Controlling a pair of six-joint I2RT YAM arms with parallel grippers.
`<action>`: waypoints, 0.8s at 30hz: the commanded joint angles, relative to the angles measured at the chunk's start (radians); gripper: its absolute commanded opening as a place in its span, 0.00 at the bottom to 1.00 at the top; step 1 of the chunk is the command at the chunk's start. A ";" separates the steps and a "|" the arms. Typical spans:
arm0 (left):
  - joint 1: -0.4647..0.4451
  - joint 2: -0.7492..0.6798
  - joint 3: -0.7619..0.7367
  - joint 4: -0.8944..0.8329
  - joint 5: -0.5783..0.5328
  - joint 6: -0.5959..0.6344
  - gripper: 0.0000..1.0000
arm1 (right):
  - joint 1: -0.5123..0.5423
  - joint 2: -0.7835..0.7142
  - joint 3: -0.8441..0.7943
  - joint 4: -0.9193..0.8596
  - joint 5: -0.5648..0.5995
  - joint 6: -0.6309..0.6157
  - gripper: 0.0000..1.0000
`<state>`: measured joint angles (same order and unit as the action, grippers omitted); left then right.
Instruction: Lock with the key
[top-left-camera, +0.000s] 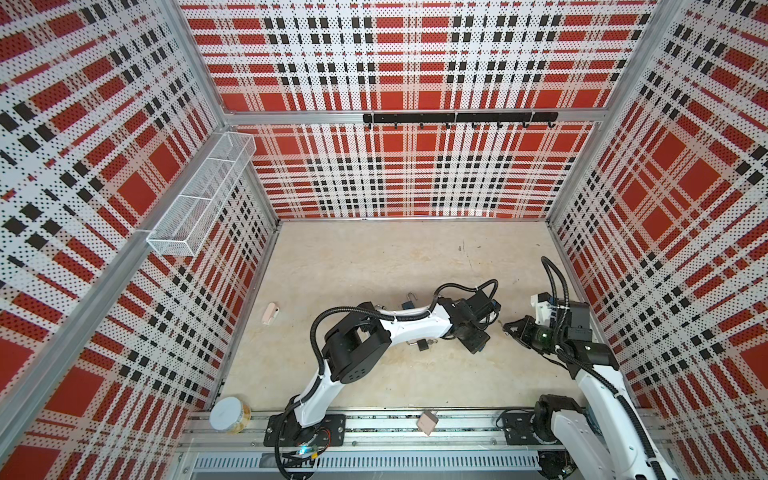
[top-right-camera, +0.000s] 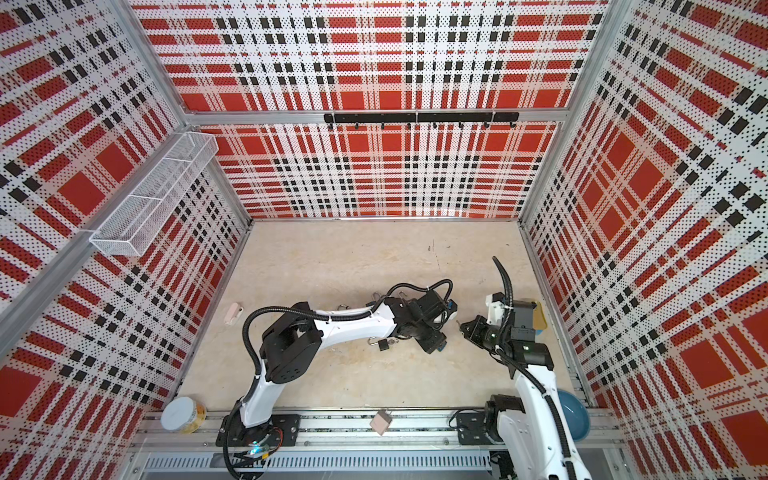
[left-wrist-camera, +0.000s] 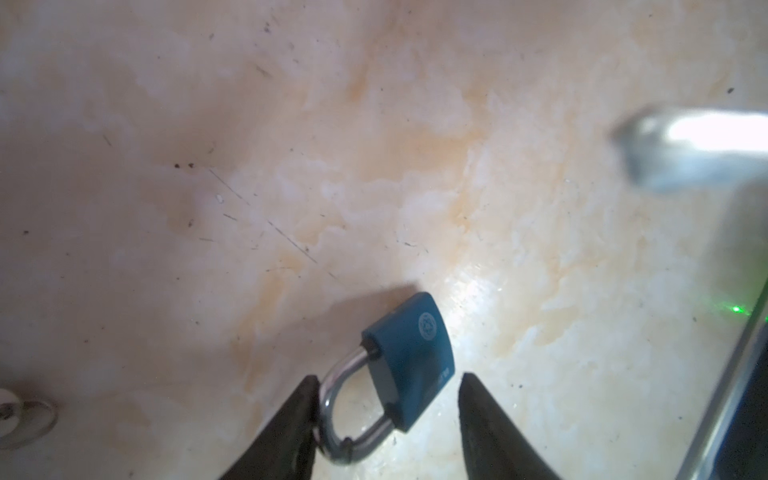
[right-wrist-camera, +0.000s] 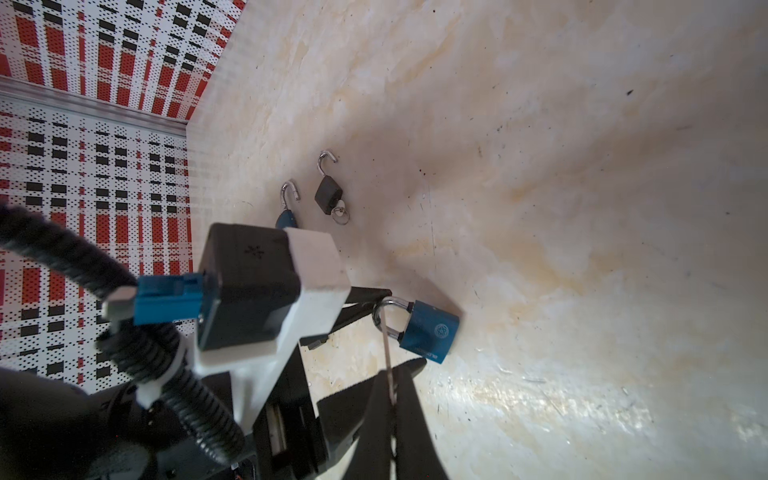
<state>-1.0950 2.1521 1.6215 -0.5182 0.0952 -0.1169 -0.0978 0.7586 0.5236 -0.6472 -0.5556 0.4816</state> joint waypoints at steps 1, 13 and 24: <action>0.002 0.004 0.008 0.022 0.036 -0.006 0.57 | -0.003 -0.016 -0.007 0.017 0.006 -0.021 0.00; 0.058 0.004 -0.047 0.153 0.274 -0.099 0.68 | -0.002 -0.009 -0.016 0.038 -0.008 -0.015 0.00; 0.087 -0.039 -0.107 0.182 0.231 -0.111 0.68 | -0.002 0.005 -0.042 0.049 -0.007 -0.021 0.00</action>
<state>-1.0100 2.1513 1.5475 -0.3668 0.3191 -0.2146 -0.0978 0.7586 0.4992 -0.6350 -0.5571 0.4816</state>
